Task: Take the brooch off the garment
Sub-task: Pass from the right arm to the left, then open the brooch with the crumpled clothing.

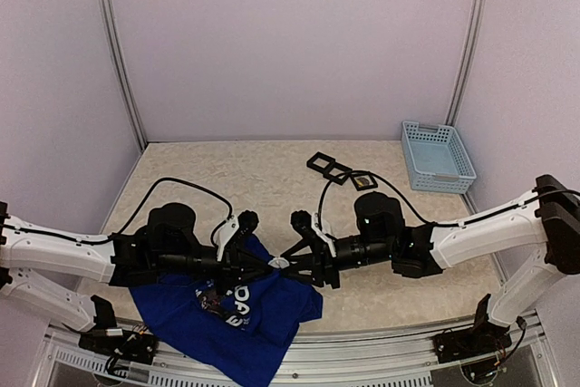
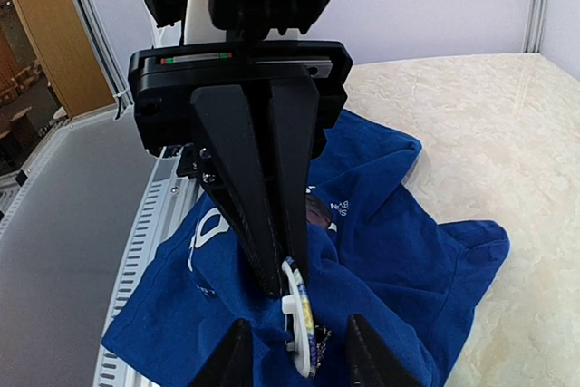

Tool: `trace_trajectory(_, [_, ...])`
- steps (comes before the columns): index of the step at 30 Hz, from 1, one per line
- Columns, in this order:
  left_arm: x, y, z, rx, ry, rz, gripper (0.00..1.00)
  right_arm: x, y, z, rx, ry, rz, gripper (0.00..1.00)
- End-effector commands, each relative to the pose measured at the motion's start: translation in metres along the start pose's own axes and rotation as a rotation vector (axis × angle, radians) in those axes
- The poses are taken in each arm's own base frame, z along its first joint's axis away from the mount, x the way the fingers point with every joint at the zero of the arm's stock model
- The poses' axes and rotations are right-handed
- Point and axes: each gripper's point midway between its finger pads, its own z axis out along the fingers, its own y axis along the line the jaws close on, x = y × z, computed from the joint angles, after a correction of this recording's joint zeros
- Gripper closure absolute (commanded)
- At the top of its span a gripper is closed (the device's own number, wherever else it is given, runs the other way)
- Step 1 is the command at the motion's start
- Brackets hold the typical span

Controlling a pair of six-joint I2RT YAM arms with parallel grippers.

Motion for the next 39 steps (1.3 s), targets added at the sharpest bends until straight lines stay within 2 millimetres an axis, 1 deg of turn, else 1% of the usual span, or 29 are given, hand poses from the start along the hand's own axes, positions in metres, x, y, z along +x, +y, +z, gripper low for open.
trace_trajectory(1, [-0.009,0.009,-0.004,-0.029,-0.037,-0.032,1.00,-0.006,-0.004,-0.010,0.038,-0.023,-0.020,0.55])
trace_trajectory(2, [-0.009,0.013,-0.006,-0.037,-0.038,-0.044,1.00,-0.007,-0.005,-0.012,0.047,-0.026,-0.025,0.53])
trace_trajectory(5, [-0.011,0.022,-0.011,-0.051,-0.051,-0.087,1.00,-0.008,-0.005,-0.015,0.060,-0.042,-0.034,0.37])
trace_trajectory(6, [-0.011,0.024,-0.012,-0.047,-0.055,-0.099,1.00,-0.008,-0.005,-0.016,0.063,-0.043,-0.037,0.33])
trace_trajectory(7, [-0.011,0.025,-0.014,-0.041,-0.059,-0.110,1.00,-0.008,-0.006,-0.017,0.068,-0.044,-0.041,0.31])
trace_trajectory(10, [-0.014,0.025,-0.018,-0.014,-0.077,-0.128,1.00,-0.006,-0.010,-0.018,0.095,-0.044,-0.046,0.30])
trace_trajectory(13, [-0.014,0.023,-0.019,0.004,-0.077,-0.131,1.00,-0.003,-0.010,-0.015,0.083,-0.039,-0.045,0.28])
trace_trajectory(16, [-0.016,0.013,-0.018,0.067,-0.079,-0.122,1.00,-0.002,-0.010,-0.012,0.076,-0.040,-0.035,0.28])
trace_trajectory(19, [-0.014,0.003,-0.013,0.131,-0.062,-0.122,1.00,0.000,-0.010,-0.011,0.070,-0.038,-0.027,0.28])
trace_trajectory(23, [-0.008,0.000,-0.005,0.154,-0.030,-0.129,1.00,-0.001,-0.006,-0.007,0.034,-0.039,-0.013,0.31])
trace_trajectory(28, [-0.003,0.000,-0.001,0.150,-0.016,-0.131,1.00,0.002,-0.002,-0.001,-0.005,-0.025,0.003,0.42])
trace_trajectory(33, [-0.004,-0.002,-0.001,0.157,-0.018,-0.122,1.00,0.006,0.000,0.004,-0.029,-0.013,0.014,0.54])
trace_trajectory(39, [-0.004,-0.006,0.000,0.165,-0.015,-0.113,1.00,0.008,0.001,0.008,-0.050,-0.003,0.028,0.65])
